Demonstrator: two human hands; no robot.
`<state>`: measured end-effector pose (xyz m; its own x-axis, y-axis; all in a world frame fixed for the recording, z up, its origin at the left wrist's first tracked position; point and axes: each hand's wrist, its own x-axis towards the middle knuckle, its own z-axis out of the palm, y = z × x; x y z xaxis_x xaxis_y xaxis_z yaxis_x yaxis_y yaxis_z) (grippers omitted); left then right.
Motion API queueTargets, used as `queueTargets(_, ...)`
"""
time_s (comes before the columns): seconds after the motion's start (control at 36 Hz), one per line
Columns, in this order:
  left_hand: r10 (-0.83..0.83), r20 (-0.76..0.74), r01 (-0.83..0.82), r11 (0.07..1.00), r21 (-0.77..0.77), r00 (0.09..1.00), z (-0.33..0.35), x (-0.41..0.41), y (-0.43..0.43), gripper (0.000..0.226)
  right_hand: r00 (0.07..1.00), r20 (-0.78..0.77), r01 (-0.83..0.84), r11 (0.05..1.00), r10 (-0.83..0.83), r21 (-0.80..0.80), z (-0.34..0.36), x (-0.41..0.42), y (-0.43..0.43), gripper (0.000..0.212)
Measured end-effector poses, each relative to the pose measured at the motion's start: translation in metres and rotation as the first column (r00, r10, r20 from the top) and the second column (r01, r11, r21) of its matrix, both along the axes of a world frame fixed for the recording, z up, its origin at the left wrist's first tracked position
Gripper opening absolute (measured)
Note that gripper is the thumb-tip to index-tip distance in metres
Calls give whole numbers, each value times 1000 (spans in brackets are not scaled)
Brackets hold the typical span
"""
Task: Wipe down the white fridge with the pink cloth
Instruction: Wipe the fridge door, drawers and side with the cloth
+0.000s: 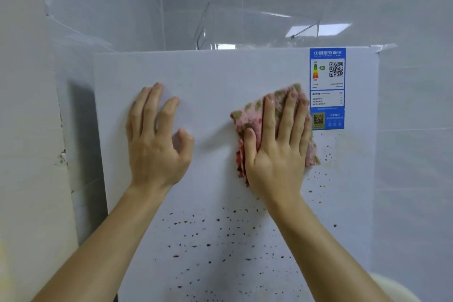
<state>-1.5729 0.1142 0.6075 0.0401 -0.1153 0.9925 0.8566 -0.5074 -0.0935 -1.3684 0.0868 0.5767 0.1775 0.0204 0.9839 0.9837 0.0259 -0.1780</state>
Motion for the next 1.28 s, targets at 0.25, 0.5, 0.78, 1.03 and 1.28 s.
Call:
queueTargets(0.25, 35, -4, -35, 999, -2, 999, -2, 11, 0, 51, 1000, 13, 14, 999, -14, 37, 3, 12, -2, 65)
queueTargets(0.5, 42, 1, -42, 999, 32, 999, -1, 13, 2, 50, 998, -59, 30, 994, -23, 107, 76, 33, 1, 63)
queueTargets(0.78, 31, -5, -31, 997, 74, 1000, -1, 38, -1, 50, 999, -53, 5, 999, -7, -44, -25, 62, -11, 68)
queueTargets(1.03, 32, -17, -31, 996, 80, 999, 2, 47, -2, 49, 990, -137, -10, 1000, 12, 18, 67, 83, -8, 67)
queueTargets(1.28, 14, -14, -13, 997, 73, 1000, 1, 47, -2, 48, 989, -147, -29, 1000, 29, 3, 33, 97, -12, 65)
